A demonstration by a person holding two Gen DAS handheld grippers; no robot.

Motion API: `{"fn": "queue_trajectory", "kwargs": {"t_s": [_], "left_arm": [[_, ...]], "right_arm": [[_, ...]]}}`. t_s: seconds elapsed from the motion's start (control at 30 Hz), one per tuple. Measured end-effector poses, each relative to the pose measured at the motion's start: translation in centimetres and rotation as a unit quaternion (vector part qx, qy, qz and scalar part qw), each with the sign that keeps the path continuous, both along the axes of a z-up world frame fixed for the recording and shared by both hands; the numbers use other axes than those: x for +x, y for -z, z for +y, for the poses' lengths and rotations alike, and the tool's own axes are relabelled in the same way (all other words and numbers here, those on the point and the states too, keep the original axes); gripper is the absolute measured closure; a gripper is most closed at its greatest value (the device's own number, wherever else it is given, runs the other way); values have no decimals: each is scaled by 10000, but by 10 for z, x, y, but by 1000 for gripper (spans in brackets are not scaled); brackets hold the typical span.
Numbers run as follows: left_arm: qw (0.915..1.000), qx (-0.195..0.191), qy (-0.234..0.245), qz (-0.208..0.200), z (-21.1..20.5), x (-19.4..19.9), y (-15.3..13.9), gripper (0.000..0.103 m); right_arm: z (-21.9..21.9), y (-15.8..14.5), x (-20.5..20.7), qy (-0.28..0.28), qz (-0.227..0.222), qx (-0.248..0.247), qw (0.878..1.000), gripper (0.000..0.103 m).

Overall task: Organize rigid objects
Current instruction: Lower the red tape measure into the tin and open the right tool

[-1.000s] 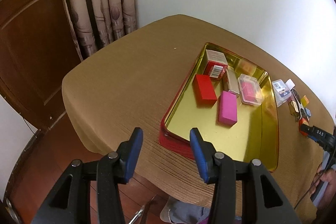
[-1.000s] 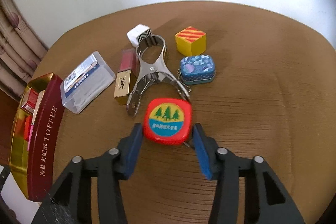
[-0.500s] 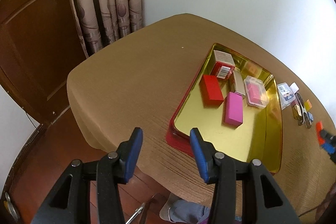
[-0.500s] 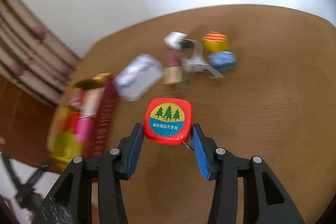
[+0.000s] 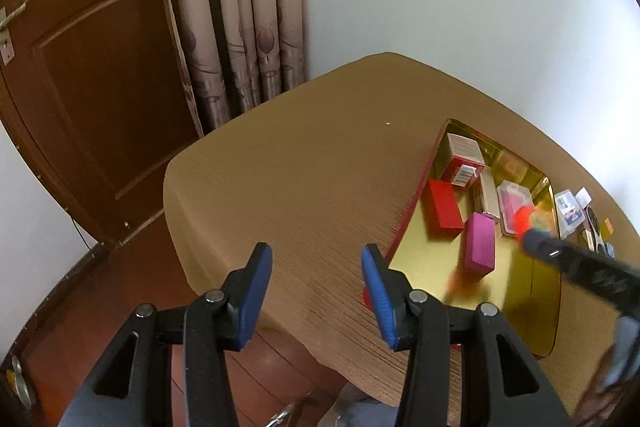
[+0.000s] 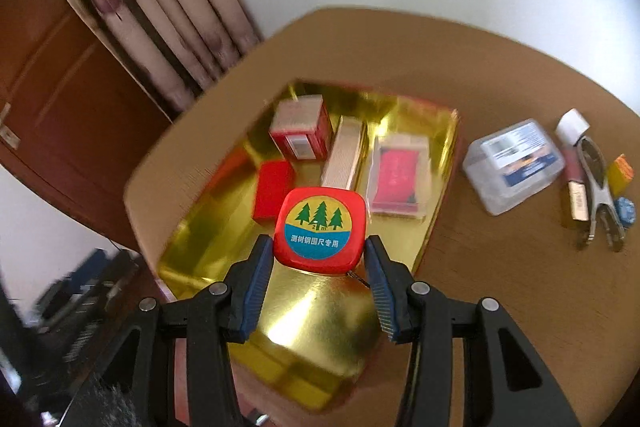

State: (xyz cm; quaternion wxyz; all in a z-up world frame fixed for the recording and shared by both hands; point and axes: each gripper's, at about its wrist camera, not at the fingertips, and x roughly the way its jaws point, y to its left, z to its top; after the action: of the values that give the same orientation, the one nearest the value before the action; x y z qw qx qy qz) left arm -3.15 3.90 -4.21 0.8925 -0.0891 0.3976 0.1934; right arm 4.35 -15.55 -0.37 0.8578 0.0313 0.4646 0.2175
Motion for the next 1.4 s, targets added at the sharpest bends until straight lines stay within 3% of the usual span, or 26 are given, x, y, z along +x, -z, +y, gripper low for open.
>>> {"fn": "queue_trajectory", "kwargs": {"t_s": [0.13, 0.53, 0.7, 0.9, 0.97, 1.03, 1.2, 1.4], "left_arm": [[10000, 55, 52, 18, 2, 2, 0, 55], [9996, 81, 223, 132, -2, 8, 5, 55], [9995, 153, 256, 136, -4, 9, 6, 55], [9991, 267, 323, 103, -10, 8, 6, 55], [9987, 350, 364, 53, -14, 6, 4, 55], [9981, 443, 434, 38, -19, 5, 3, 55], [9959, 618, 663, -28, -37, 1, 1, 55], [9892, 899, 1116, -306, -67, -9, -7, 55]], "right_arm": [[12, 16, 8, -45, -75, -467, 9989, 60], [29, 30, 21, -30, -304, -1021, 9943, 58], [25, 27, 23, 25, -268, -902, 9956, 57], [-24, -9, -5, 417, -841, 50, 9956, 56], [-50, -12, -20, 757, -1093, 111, 9911, 44], [-86, -4, -36, 1264, -1284, -3, 9836, 38], [-180, 44, -56, 2565, -1122, -1241, 9520, 38], [-256, 69, -77, 3298, -884, -1644, 9254, 39]]}}
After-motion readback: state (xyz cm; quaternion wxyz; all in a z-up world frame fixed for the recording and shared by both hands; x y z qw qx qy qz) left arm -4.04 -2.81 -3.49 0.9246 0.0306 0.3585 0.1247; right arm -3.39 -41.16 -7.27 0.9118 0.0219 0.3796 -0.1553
